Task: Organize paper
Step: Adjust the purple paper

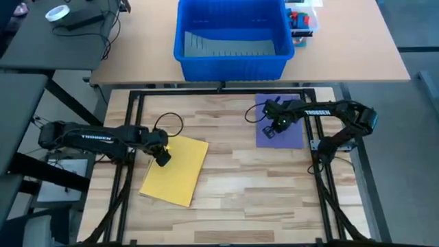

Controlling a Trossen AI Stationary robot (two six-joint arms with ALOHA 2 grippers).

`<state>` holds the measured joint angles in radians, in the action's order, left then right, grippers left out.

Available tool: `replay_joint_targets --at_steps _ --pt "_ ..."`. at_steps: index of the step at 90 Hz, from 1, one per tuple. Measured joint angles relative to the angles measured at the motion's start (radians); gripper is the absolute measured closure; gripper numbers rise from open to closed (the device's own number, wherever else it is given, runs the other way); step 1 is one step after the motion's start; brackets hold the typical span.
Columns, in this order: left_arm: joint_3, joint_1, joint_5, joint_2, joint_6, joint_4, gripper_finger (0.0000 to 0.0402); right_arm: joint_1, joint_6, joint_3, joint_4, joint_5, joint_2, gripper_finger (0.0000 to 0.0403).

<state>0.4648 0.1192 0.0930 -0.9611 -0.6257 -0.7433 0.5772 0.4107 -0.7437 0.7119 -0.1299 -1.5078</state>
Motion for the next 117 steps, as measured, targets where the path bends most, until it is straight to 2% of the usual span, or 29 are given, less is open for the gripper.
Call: replay_joint_targets --at_steps 43,65,93,117 --pt "0.000 0.000 0.000 0.000 0.000 0.000 0.0402 0.071 -0.075 -0.002 0.057 -0.037 0.002 0.0403" --pt "0.000 0.000 0.000 0.000 -0.011 0.000 0.0402 0.094 -0.064 -0.002 0.064 -0.040 0.002 0.0403" --pt "0.000 0.000 0.000 0.000 -0.014 0.001 0.0402 0.113 -0.072 -0.002 0.062 -0.106 -0.003 0.0403" --pt "0.000 0.000 -0.004 0.000 -0.014 0.000 0.0402 0.145 -0.078 0.052 0.048 -0.115 -0.002 0.0403"
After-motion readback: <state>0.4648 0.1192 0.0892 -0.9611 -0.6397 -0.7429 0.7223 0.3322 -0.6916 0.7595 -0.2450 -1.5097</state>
